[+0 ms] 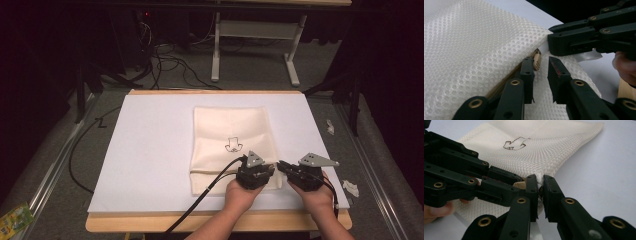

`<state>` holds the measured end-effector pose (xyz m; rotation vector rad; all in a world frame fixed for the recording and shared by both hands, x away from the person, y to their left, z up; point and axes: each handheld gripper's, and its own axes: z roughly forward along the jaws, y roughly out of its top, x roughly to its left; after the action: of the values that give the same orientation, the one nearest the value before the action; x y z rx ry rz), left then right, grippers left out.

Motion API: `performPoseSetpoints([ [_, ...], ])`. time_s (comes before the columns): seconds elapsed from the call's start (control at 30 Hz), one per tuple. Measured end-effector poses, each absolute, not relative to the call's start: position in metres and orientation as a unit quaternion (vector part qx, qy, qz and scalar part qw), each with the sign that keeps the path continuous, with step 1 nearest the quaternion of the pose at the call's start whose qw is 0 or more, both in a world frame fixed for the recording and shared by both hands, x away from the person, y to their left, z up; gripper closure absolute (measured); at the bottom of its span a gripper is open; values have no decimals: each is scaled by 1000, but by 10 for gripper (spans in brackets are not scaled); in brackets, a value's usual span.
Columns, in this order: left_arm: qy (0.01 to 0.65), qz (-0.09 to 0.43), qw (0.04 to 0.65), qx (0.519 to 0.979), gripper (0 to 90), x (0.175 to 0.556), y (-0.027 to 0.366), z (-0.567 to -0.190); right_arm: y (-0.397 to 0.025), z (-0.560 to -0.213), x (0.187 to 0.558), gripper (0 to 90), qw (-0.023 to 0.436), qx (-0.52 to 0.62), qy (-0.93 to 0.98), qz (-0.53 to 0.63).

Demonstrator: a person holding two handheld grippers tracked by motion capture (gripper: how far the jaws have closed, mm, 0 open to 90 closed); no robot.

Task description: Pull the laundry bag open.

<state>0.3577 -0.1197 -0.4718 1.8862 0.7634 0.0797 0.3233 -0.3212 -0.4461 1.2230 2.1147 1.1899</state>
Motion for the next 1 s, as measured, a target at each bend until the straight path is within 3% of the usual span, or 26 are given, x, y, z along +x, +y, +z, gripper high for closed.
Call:
performPoseSetpoints([
  [0.07, 318, 38, 527, 787, 777, 357, -120, -471, -321, -446, 323, 845, 211, 440, 761, 428],
  [0.1, 318, 42, 528, 786, 846, 357, -120, -471, -321, -447, 323, 844, 210, 441, 761, 428],
  [0.13, 319, 45, 531, 784, 860, 357, -119, -469, -321, -447, 323, 845, 210, 442, 760, 429],
  [1.0, 323, 38, 525, 786, 877, 363, -110, -465, -314, -446, 324, 852, 204, 439, 762, 431],
])
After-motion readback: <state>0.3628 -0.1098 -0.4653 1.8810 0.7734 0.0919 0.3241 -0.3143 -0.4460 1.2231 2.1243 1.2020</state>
